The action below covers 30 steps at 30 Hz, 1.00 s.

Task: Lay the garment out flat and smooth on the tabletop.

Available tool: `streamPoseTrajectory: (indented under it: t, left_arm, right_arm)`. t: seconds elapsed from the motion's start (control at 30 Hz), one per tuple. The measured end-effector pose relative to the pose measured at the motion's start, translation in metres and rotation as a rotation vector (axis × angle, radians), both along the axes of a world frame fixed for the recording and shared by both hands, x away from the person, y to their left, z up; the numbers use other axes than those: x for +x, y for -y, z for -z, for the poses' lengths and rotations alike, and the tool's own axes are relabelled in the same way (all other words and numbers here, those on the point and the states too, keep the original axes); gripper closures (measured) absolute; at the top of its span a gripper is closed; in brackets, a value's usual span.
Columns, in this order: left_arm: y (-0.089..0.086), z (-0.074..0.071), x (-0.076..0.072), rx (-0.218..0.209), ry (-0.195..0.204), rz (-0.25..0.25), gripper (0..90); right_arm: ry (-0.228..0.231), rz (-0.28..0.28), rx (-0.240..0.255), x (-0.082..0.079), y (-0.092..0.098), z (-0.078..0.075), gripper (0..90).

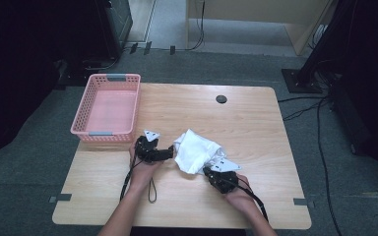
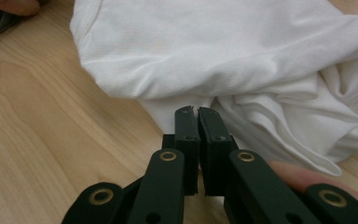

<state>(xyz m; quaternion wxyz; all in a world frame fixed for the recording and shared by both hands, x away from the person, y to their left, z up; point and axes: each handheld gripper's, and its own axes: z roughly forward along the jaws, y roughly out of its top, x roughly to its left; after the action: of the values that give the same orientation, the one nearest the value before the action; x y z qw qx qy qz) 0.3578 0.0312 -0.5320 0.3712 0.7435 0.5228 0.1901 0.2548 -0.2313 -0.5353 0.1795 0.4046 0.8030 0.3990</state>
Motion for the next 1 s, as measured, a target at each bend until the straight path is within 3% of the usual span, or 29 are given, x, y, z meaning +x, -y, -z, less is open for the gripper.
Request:
streamPoseTrajectory:
  t: [0.17,0.3,0.4,0.57,0.7,0.8,1.0]
  left_arm:
    - [0.004,0.0,-0.003,0.034,0.015,0.006,7.8]
    - [0.006,0.0,-0.005,0.049,0.029,0.025,7.8]
    - [0.006,0.0,-0.004,0.045,0.026,0.019,7.8]
    - [0.006,0.0,-0.004,0.044,0.029,0.015,7.8]
    - [0.006,0.0,-0.005,0.046,0.029,0.012,7.8]
    - [0.007,0.0,-0.005,0.051,0.032,0.012,7.8]
    - [0.006,-0.001,-0.005,0.057,0.031,0.015,7.8]
  right_arm:
    - [-0.024,-0.015,0.027,-0.005,0.005,0.0,87.0]
    - [-0.065,-0.024,0.064,-0.006,0.009,-0.001,67.0]
    - [-0.067,-0.027,0.048,-0.01,0.009,-0.005,61.7]
    - [-0.012,-0.039,0.064,-0.017,0.002,-0.024,59.7]
    - [0.043,-0.073,0.076,-0.02,-0.015,-0.04,58.0]
    - [0.062,-0.083,0.059,-0.018,-0.03,-0.043,56.6]
    - [0.061,-0.127,-0.045,-0.013,-0.063,-0.033,48.9]
